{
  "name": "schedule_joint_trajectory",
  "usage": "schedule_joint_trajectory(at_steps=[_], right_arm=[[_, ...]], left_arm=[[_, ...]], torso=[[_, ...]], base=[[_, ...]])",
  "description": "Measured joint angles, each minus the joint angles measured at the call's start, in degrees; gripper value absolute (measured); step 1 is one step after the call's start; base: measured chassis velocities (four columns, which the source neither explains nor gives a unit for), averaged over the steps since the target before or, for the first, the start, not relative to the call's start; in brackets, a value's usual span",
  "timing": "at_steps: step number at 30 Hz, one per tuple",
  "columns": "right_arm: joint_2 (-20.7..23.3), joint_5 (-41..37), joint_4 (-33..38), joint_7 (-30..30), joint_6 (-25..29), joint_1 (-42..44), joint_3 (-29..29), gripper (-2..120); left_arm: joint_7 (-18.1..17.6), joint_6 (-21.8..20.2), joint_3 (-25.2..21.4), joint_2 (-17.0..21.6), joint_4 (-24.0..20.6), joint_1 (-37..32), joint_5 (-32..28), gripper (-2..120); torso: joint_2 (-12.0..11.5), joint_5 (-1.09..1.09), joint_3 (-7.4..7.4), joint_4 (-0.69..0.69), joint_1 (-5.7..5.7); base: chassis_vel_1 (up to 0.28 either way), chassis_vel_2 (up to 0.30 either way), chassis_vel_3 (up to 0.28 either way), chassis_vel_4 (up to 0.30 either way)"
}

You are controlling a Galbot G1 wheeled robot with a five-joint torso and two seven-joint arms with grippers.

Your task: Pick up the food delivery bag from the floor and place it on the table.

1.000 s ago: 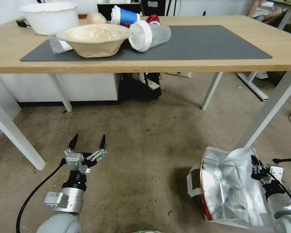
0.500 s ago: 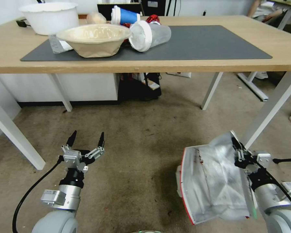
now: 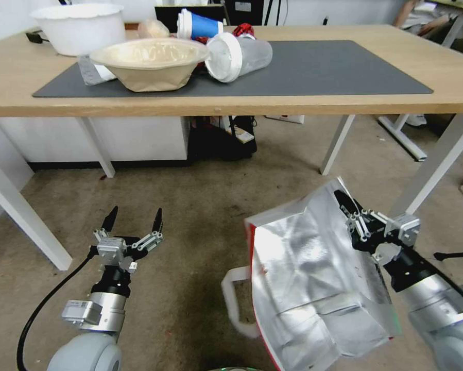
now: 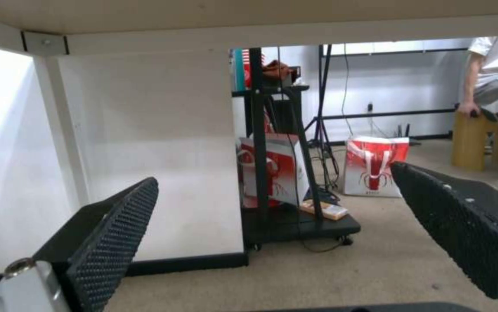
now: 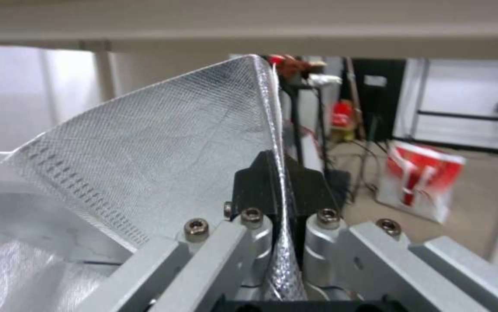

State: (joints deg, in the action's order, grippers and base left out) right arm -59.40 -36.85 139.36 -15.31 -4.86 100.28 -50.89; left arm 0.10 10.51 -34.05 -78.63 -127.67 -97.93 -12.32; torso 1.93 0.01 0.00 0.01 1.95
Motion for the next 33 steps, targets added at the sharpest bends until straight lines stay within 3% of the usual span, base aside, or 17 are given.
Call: schedule_joint_trajectory(at_steps=[6,12,17,26,33], right_arm=[[2.36,-9.41,-2.07,-6.5,4.41,-0.9,-1.11,0],[2.51,-13.01,-2.39,-9.83,5.47,-0.98,-0.95,0],[2.64,-17.25,-3.41,-16.85,6.98,-1.47,-1.21,0],[2.79,-23.77,-3.92,-23.7,6.37,-1.96,-2.18,0],[2.67,-29.45,-5.93,-35.45,2.38,-2.45,-3.77,0]], left_arm=[[-0.51,-0.23,0.03,0.28,-0.1,0.03,-0.18,100],[-0.81,-0.47,-0.01,0.33,-0.55,0.0,-0.2,100],[-0.88,-0.57,-0.02,0.26,-1.1,-0.18,-0.2,100],[-0.95,-0.47,-0.13,0.29,-1.66,-0.55,-0.2,100],[-0.92,0.04,-0.29,0.44,-2.01,-1.03,-0.29,100]], torso=[[0.0,0.0,0.0,0.0,0.0],[0.0,0.0,0.0,-0.01,0.0],[0.0,-0.01,0.0,0.0,0.0],[0.0,-0.01,0.0,0.0,0.0],[0.0,-0.01,0.0,0.0,0.0]], base=[[0.0,0.0,0.0,0.0],[0.0,0.0,0.0,0.0],[0.0,0.0,0.0,0.0],[0.0,0.0,0.0,0.0],[0.0,0.0,0.0,0.0]])
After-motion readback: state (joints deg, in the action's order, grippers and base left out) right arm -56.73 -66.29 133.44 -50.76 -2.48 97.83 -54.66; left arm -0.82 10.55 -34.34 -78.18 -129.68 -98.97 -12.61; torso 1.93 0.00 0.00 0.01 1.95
